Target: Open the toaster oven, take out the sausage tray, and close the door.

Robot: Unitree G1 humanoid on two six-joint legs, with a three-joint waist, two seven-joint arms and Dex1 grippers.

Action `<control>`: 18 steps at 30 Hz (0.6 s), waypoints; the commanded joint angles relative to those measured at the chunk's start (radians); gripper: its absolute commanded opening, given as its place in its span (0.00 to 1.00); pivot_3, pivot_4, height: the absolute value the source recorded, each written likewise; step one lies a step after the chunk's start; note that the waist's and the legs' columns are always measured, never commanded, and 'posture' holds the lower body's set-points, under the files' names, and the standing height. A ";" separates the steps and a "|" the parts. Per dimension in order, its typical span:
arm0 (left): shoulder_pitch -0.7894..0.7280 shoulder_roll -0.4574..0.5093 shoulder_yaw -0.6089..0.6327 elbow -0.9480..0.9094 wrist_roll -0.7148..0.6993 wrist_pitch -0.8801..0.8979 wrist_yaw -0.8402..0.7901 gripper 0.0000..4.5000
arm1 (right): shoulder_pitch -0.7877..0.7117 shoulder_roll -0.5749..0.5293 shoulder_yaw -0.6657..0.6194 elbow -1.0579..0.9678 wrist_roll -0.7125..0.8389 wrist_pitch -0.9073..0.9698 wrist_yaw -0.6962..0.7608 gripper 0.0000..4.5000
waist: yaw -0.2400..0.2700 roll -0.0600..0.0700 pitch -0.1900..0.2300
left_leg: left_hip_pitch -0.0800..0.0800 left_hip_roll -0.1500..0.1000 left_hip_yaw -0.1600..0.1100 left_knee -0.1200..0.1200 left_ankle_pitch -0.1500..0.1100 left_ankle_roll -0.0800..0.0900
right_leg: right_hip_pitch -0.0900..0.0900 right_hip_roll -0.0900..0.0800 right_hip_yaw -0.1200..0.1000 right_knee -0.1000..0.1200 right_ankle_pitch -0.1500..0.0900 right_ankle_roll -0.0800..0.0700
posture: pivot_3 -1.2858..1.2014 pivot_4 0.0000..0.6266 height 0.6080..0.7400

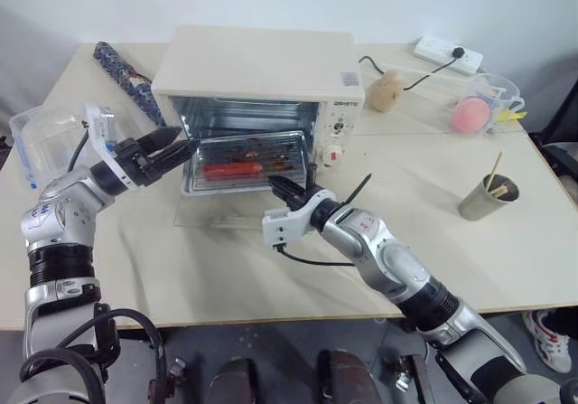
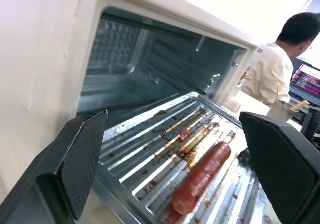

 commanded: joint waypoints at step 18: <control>0.251 0.136 0.311 -0.372 -0.377 0.811 0.324 1.00 | 0.086 -0.129 -0.170 -0.154 0.094 -0.273 -0.061 0.01 | 0.008 0.000 0.000 | 0.001 0.000 0.000 0.000 0.000 0.000 | 0.001 0.000 0.002 0.000 0.000 0.000 | 0.52 0.24 1.00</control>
